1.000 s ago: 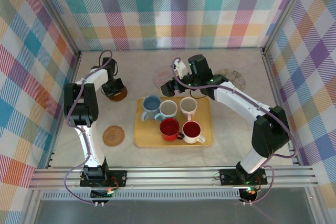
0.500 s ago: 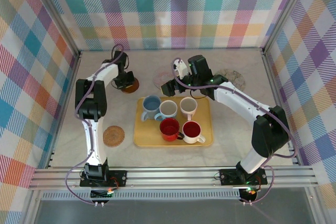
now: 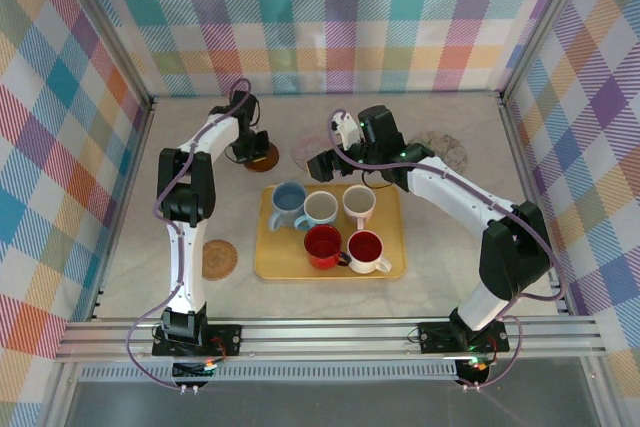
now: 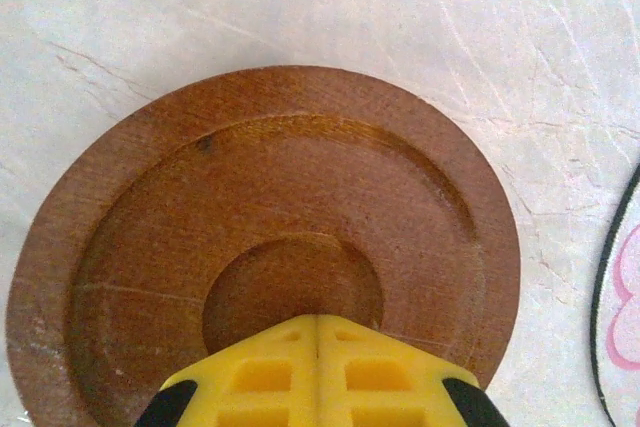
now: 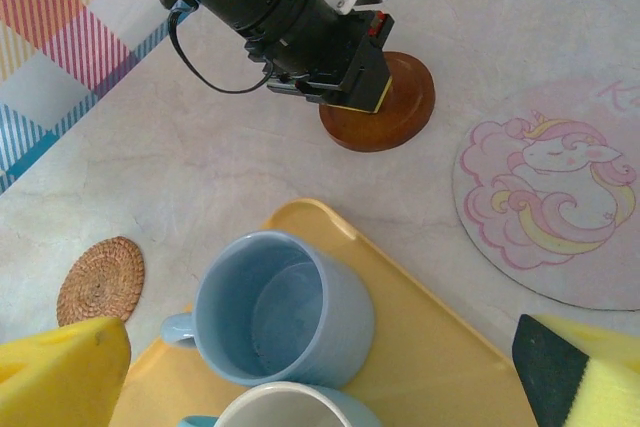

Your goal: Place the cup by the coaster

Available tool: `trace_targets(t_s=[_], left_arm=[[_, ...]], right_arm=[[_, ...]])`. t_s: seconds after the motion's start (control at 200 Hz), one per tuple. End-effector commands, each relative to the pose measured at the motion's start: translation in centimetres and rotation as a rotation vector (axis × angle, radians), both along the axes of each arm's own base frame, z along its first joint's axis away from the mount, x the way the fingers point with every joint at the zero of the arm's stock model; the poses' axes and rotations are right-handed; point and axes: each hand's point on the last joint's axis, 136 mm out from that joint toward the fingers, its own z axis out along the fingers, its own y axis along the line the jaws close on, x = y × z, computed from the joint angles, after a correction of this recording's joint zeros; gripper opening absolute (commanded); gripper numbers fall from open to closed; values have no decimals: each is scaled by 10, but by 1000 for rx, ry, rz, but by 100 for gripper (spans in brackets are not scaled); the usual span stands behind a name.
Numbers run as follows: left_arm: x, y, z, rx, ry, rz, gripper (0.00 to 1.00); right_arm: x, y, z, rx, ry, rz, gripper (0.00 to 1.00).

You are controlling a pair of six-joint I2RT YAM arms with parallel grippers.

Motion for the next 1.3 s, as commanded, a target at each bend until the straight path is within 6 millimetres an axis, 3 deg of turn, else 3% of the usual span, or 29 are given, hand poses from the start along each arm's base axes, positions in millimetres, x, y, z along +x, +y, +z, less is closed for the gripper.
trace_targets(t_s=[0.0, 0.285, 0.48, 0.89, 1.09, 1.295], left_arm=[[-32, -8, -25, 11, 141, -51, 0], [-33, -5, -23, 31, 137, -59, 0], [-25, -8, -17, 13, 109, -50, 11], [-11, -15, -5, -36, 61, -11, 16], [1, -16, 17, -44, 4, 13, 17], [10, -18, 53, -58, -66, 9, 18]], right_arm=[[1, 1, 0, -5, -15, -6, 99], [1, -1, 1, -15, -17, -15, 99], [4, -2, 6, -22, -35, -19, 99], [0, 1, 9, -8, -29, 1, 99], [0, 4, 14, 11, -34, 14, 99], [-7, 3, 17, 9, -33, 37, 99]])
